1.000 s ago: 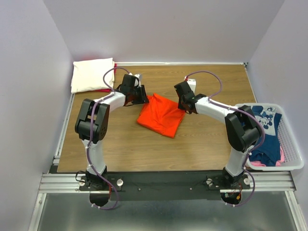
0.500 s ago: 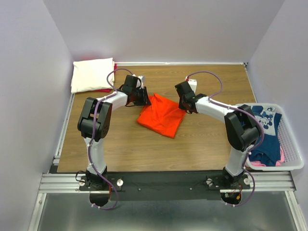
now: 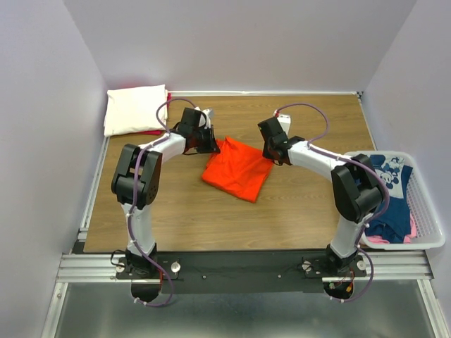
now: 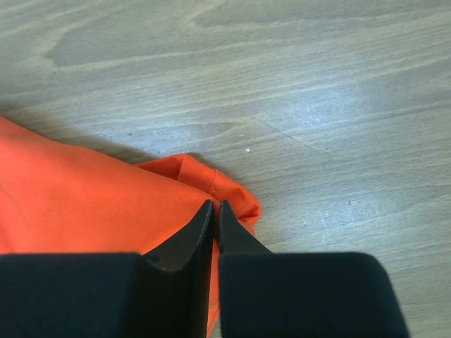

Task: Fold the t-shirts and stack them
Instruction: Fold the tshirt

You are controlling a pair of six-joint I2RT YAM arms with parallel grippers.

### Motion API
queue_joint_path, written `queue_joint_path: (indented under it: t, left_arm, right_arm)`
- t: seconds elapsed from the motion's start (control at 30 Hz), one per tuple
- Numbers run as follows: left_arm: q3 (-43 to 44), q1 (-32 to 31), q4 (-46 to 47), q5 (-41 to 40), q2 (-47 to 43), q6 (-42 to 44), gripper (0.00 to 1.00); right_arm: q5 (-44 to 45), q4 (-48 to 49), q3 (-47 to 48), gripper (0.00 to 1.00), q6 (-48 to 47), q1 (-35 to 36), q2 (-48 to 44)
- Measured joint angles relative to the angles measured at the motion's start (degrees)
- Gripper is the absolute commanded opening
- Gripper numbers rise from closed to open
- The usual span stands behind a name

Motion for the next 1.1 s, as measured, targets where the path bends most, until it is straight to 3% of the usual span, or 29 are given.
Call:
queue_joint_path:
  t: [0.37, 0.67, 0.8, 0.87, 0.97, 1.03, 1.1]
  left_arm:
    - [-0.94, -0.02, -0.96, -0.26, -7.21, -0.35, 0.0]
    - [-8.94, 0.28, -0.07, -3.98, -10.56, -2.12, 0.0]
    - [-10.47, 0.68, 0.87, -4.7, -9.6, -2.64, 0.0]
    - [-10.49, 1.03, 1.01, -5.11, -8.7, -2.78, 0.0]
    - [-10.49, 1.68, 1.03, -5.29, -7.65, -2.86, 0.21]
    - [-10.45, 1.75, 1.03, -5.44, -7.61, -2.99, 0.38]
    - [-10.01, 1.99, 0.96, -5.55, -7.61, -3.08, 0.42]
  right_arm:
    - [0.02, 0.0, 0.0, 0.1, 0.37, -0.28, -4.48]
    - [-0.09, 0.02, 2.4, 0.11, 0.35, -1.2, -1.51]
    - [-1.2, 0.83, 3.65, 0.23, -0.11, -2.14, 2.73]
    - [-1.6, 0.87, 3.76, 0.36, -0.35, -2.67, 4.24]
    - [-2.6, 0.74, 3.85, 0.54, -1.01, -3.96, 5.35]
    - [-2.99, 0.79, 3.96, 0.59, -1.6, -4.42, 5.27]
    - [-3.19, 0.81, 4.11, 0.59, -1.75, -4.9, 4.63]
